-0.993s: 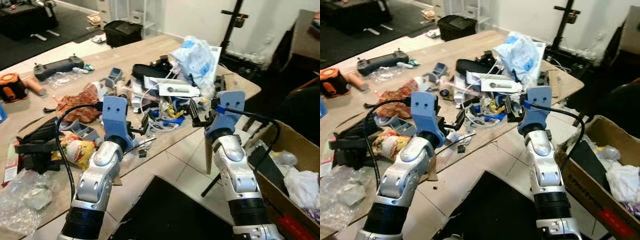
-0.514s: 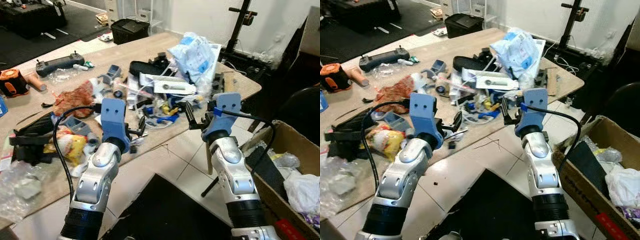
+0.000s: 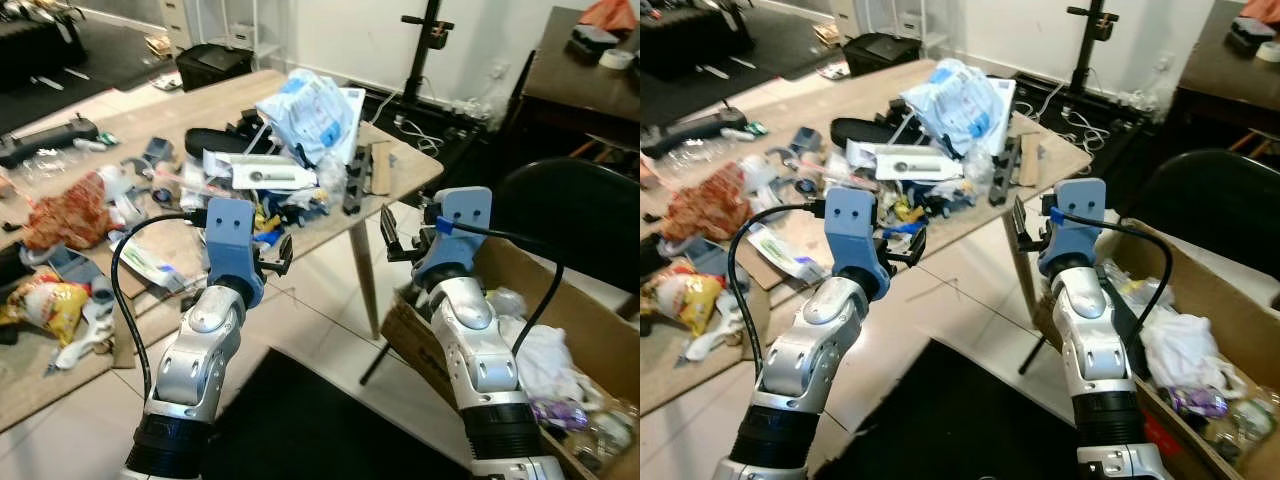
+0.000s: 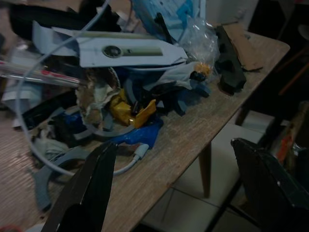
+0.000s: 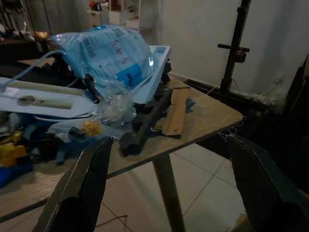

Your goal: Picking trash to rubbish bin

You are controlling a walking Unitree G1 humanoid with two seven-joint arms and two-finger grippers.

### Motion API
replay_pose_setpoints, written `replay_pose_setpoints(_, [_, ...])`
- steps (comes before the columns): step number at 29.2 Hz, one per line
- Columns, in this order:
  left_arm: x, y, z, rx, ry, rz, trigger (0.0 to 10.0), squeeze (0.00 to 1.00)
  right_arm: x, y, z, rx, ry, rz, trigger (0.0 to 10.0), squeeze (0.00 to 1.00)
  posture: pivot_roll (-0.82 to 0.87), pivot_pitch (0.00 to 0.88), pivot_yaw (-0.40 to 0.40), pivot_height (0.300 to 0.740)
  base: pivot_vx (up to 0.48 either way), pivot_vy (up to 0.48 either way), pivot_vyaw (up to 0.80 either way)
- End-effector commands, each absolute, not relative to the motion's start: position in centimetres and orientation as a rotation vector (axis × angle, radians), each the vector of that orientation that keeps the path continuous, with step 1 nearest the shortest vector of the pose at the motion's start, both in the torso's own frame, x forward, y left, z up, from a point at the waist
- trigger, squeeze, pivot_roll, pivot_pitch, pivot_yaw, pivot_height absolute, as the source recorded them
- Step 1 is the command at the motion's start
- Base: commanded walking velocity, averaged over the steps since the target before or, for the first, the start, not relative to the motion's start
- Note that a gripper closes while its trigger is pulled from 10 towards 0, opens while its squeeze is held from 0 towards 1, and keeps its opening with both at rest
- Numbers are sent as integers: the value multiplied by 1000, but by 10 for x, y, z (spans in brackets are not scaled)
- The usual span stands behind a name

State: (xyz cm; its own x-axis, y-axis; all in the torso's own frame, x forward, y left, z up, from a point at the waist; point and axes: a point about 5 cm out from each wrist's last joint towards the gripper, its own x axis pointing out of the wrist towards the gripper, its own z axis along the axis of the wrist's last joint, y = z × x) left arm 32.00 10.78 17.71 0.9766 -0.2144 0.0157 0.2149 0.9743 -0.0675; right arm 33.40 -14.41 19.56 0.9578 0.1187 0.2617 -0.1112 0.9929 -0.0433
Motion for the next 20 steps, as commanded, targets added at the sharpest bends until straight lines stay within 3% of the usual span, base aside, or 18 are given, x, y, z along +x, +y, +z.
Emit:
replay_pose_setpoints(1, [319, 109, 172, -68, 21, -209, 10000, 0, 333, -141, 194, -27, -254, 132, 10000, 0, 2, 125, 5, 740, 0, 0, 0])
replay_pose_setpoints(3, [320, 111, 170, -43, 39, -202, 10000, 0, 333, -141, 194, -27, -253, 131, 10000, 0, 2, 125, 5, 740, 0, 0, 0])
replay_pose_setpoints(16, [320, 115, 168, 5, 66, -179, 10000, 0, 333, -141, 194, -28, -253, 128, 10000, 0, 5, 126, 8, 740, 0, -480, 0])
replay_pose_setpoints(20, [320, 117, 168, -61, 72, -160, 10000, 0, 331, -142, 193, -24, -252, 125, 10000, 0, 6, 126, 16, 740, 0, -240, 0])
